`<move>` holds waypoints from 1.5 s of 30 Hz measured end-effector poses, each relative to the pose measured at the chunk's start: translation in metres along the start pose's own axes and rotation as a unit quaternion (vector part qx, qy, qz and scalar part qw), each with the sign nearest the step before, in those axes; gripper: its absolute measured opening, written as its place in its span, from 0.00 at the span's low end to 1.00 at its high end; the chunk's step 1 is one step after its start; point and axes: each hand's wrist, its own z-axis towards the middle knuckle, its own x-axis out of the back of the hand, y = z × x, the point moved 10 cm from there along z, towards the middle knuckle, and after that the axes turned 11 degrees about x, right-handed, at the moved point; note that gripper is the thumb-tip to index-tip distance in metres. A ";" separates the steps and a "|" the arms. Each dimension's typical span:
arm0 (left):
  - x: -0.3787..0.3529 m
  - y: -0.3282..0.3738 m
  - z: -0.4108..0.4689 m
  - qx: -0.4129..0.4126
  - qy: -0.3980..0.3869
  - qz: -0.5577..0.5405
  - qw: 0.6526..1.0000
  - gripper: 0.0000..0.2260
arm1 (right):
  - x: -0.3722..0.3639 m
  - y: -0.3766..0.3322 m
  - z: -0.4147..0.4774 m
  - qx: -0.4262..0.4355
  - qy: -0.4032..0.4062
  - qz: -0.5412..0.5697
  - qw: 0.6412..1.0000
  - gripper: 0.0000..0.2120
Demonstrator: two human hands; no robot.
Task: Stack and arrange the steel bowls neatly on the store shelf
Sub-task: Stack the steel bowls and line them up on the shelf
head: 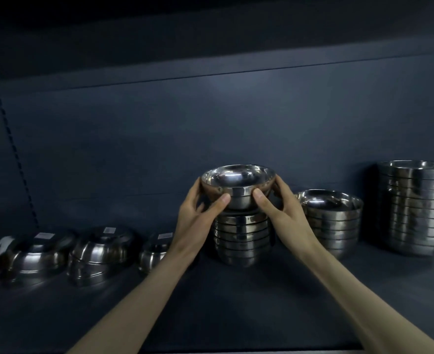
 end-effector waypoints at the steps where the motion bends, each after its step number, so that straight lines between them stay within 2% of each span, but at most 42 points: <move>1: -0.001 -0.004 0.002 0.003 -0.002 0.000 1.000 0.24 | 0.000 0.007 0.001 -0.002 -0.003 -0.015 1.000 0.22; 4: -0.004 -0.016 0.004 0.013 -0.013 0.006 1.000 0.23 | 0.000 0.034 -0.004 -0.020 -0.002 -0.021 1.000 0.27; 7: -0.008 -0.031 0.007 0.020 -0.030 0.031 0.999 0.23 | -0.001 0.051 -0.014 -0.024 0.005 -0.030 0.999 0.27; 12: -0.008 -0.047 0.012 0.025 -0.016 0.046 0.998 0.36 | -0.006 0.056 -0.024 -0.033 0.005 0.002 0.999 0.23; 16: -0.011 -0.051 0.007 0.007 -0.014 0.035 0.999 0.28 | -0.013 0.042 -0.028 -0.022 -0.005 0.065 0.998 0.18; 24: -0.016 -0.057 -0.007 -0.003 -0.021 0.010 1.000 0.20 | -0.014 0.038 -0.029 -0.003 0.001 0.064 0.998 0.18; 31: -0.016 -0.060 -0.011 0.000 -0.016 -0.002 1.000 0.20 | -0.007 0.053 -0.032 -0.016 0.043 0.048 0.998 0.23; 38: -0.010 -0.076 -0.012 0.006 0.025 0.008 1.000 0.24 | -0.002 0.065 -0.034 -0.028 0.067 0.030 0.997 0.27; 45: -0.011 -0.079 -0.015 0.018 0.041 0.032 0.998 0.28 | 0.003 0.061 -0.040 -0.041 0.088 0.020 0.995 0.26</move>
